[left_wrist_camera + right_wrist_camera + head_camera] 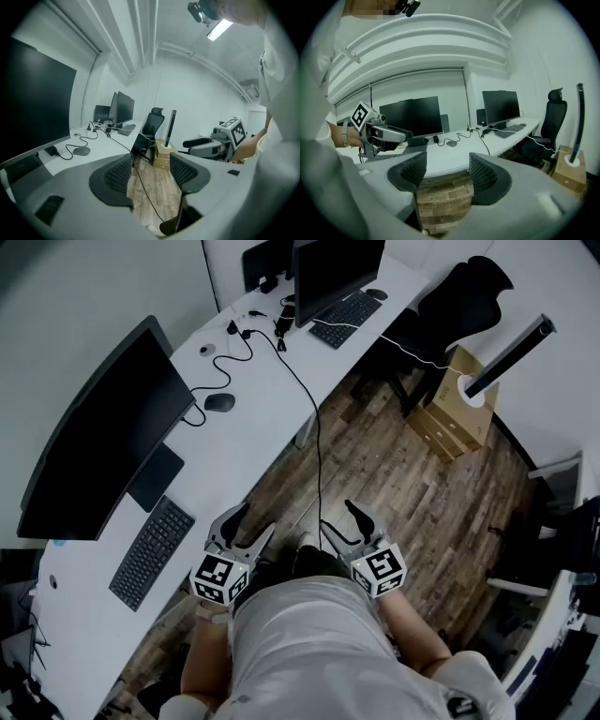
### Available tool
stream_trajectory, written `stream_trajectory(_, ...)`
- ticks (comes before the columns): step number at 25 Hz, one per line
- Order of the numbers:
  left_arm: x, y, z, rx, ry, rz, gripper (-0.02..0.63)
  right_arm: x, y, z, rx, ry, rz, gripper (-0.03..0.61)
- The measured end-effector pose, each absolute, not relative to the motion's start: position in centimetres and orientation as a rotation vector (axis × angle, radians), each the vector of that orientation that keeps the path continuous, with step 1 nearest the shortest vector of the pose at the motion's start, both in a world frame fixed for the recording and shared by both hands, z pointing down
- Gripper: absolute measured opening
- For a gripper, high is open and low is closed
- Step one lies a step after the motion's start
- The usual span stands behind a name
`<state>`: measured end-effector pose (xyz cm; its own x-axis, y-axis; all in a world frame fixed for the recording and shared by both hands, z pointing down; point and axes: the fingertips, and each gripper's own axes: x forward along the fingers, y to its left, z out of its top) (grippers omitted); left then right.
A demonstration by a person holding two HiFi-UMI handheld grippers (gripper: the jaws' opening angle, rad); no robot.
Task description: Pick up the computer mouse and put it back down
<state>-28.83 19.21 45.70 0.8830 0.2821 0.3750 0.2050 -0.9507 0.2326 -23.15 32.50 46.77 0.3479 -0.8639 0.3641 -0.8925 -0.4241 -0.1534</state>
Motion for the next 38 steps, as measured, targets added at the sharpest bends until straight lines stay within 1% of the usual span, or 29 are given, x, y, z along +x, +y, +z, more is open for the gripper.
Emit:
stream_trajectory(10,-23.8,20.3,46.3,2.888,0.370,0.642,0.258,-17.3,33.4,46.6,2.535,-1.662,0.571,0.285)
stream_trajectory(16,-21.0,21.2,47.1,2.892,0.362,0.681,0.258,-15.2,34.3,46.7,2.538,-1.709,0.554,0.285)
stream_trajectory(24,-17.6,22.0,48.8,2.845,0.389,0.744,0.259,-10.3,36.1,48.0,2.622,-1.613,0.632,0.285)
stream_trajectory(30,-12.1,21.0,49.5,2.825,0.453,0.749,0.259,-5.0,36.0,49.0,2.688,-1.525,0.697,0.285)
stream_trajectory(38,-2.9,18.4,49.5,2.792,0.485,0.731,0.259,2.6,32.9,49.0,2.622,-1.511,0.747,0.285)
